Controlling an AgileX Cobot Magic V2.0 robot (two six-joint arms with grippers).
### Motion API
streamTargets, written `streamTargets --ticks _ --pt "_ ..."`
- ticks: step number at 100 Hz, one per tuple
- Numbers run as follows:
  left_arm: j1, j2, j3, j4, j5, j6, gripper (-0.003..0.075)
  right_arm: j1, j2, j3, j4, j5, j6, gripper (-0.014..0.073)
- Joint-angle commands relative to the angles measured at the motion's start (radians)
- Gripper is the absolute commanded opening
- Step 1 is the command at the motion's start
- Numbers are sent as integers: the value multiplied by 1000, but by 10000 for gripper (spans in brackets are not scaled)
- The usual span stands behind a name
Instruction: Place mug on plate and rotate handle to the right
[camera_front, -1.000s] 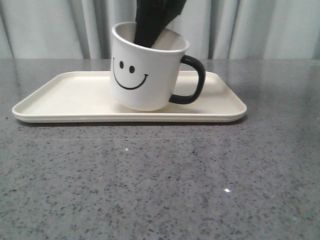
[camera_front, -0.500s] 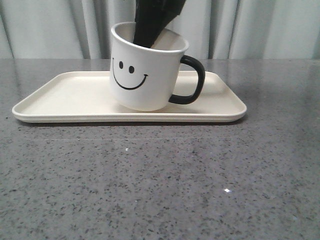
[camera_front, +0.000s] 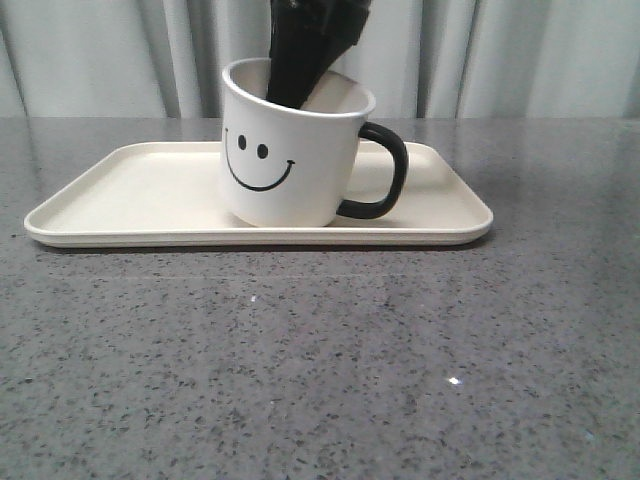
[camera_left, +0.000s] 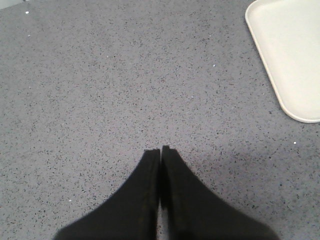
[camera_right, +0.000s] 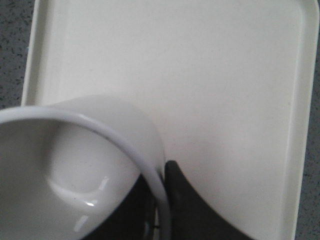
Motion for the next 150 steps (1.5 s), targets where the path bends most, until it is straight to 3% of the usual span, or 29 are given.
streamTargets --ticks 1,42,67,117,136,150 --pt "4 0 -23 9 -52 -10 -20 0 -43 -20 20 89 -6 -111" --pt "4 0 -23 9 -53 -10 -20 0 -43 -20 27 88 -6 -105" --pt "4 0 -23 9 -53 -10 -20 0 -43 -20 49 88 -6 6" --pt "4 0 -23 9 -53 -10 -20 0 -43 -20 54 88 -6 11" --pt "4 0 -23 9 -53 -10 -20 0 -43 -20 54 88 -6 87" --pt "4 0 -23 9 -53 -10 -20 0 -43 -20 71 88 -6 92"
